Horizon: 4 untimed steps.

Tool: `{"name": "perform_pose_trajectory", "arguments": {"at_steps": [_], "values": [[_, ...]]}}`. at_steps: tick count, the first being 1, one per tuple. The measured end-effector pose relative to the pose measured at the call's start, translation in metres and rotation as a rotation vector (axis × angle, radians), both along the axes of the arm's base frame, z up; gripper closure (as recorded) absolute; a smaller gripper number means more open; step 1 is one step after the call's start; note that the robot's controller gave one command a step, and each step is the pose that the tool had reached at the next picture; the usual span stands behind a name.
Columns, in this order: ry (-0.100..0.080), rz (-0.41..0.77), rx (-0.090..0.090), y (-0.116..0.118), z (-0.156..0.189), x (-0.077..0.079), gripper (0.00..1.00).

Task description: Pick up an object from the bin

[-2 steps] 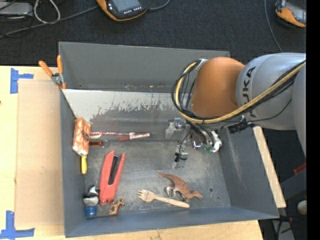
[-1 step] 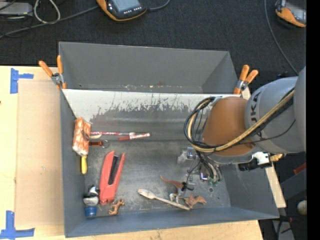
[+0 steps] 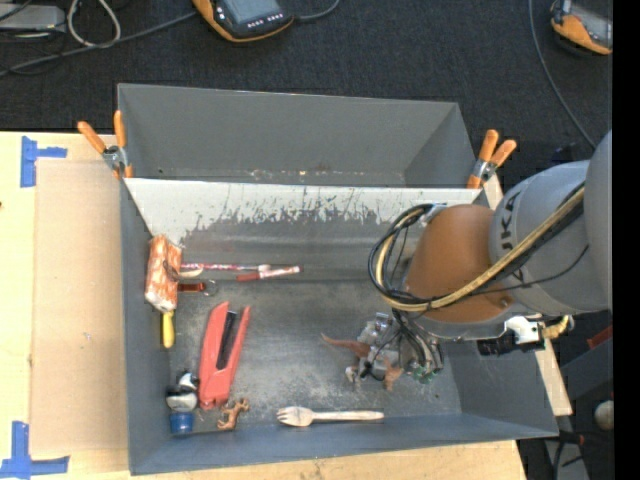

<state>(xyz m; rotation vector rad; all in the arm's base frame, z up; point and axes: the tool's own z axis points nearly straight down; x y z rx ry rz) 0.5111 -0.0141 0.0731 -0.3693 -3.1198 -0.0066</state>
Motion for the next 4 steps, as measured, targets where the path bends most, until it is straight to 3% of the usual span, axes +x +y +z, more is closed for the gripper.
{"name": "perform_pose_trajectory", "arguments": {"at_steps": [1, 2, 3, 4], "values": [[-0.002, -0.009, 0.000, 0.001, 0.001, 0.010, 1.00], [0.003, -0.006, 0.000, 0.001, 0.035, 0.006, 1.00], [-0.005, -0.005, 0.000, 0.001, 0.081, 0.008, 1.00], [0.002, -0.003, 0.000, 0.001, 0.123, 0.007, 1.00]]}}
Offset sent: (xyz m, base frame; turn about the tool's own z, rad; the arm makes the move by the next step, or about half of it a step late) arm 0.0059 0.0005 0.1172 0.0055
